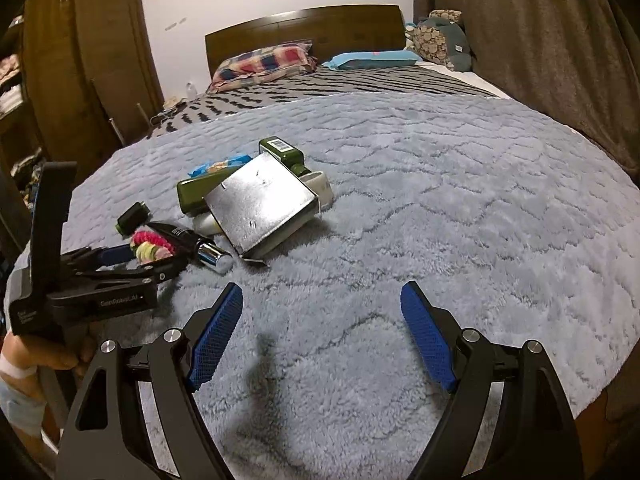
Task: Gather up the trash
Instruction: 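Grasp the pink-yellow pipe-cleaner toy with the left tool while the right tool grasps the black square case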
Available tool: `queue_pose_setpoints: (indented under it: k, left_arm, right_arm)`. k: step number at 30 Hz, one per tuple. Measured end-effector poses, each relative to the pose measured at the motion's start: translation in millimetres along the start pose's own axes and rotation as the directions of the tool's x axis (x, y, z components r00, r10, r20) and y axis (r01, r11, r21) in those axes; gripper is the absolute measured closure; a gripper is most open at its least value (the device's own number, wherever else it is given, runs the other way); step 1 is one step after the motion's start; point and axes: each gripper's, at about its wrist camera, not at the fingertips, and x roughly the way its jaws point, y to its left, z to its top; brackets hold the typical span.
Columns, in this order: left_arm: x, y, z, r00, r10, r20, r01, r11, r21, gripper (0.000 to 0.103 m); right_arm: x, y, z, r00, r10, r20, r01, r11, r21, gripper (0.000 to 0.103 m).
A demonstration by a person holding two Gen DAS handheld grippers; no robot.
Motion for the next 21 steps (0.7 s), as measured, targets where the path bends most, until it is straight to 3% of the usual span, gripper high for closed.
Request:
queue_pose_setpoints:
  k: [6,12,18,21]
  left_arm:
    - [-8.9,4.9,-7.2,1.0,0.001,0.007,-0.001,1.0,0.001,0.036]
    - [-18.8,14.3,-16.7,1.0,0.018,0.011,-0.018,1.0,-0.012,0.036]
    - [-23.4,17.2,-18.1,1.0,0.014,0.016,-0.013,1.0,-0.026,0.036]
    - [-22.3,17.7,-17.1,1.0,0.016,0.014,-0.015,1.0,-0.025,0.036]
  right_arm:
    - [19.0,14.0,17.9,1.0,0.013,-0.005,-0.013,0.999,-0.046,0.021]
    - [37.1,33.1,35.8,1.0,0.028,-0.007,-0.029,0.991,-0.13,0.009]
    - [64.8,43.4,48.8,0.998,-0.008,-0.059,-0.004,0.978,-0.207,0.008]
    - [79.9,43.8,51.6,0.994,0.01,-0.109,-0.033,0.978,-0.205,0.008]
